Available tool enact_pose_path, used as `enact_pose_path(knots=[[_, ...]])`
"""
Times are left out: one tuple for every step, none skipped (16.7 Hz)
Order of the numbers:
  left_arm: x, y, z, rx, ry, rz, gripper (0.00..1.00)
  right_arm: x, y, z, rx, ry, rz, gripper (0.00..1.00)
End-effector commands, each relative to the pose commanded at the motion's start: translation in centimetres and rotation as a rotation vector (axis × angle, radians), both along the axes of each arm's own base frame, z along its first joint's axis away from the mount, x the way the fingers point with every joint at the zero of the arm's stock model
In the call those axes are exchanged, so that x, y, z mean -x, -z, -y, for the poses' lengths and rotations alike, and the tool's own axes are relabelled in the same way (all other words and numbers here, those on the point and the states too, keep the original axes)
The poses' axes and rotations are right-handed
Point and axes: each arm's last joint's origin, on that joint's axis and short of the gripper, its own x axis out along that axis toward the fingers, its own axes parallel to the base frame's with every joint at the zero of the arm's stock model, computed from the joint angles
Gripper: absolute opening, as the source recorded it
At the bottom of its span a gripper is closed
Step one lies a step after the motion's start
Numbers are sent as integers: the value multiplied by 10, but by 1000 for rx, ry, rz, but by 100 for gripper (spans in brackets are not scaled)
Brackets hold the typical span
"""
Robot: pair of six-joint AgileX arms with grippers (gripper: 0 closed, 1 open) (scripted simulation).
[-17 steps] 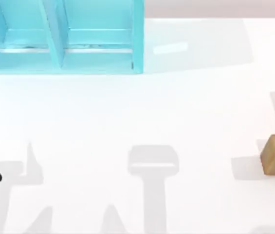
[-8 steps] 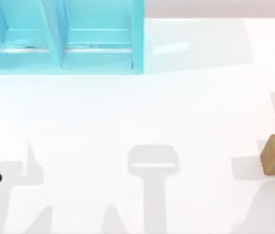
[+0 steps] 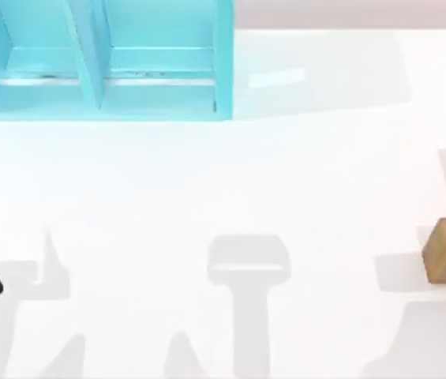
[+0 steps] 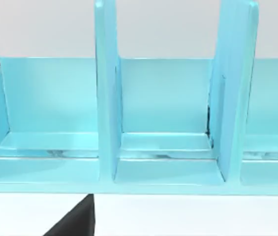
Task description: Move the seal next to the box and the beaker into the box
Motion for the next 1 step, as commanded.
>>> enact_pose_path(knots=[[0,0,0,0,0,0,100,0,0,0,0,-1,-3,100]])
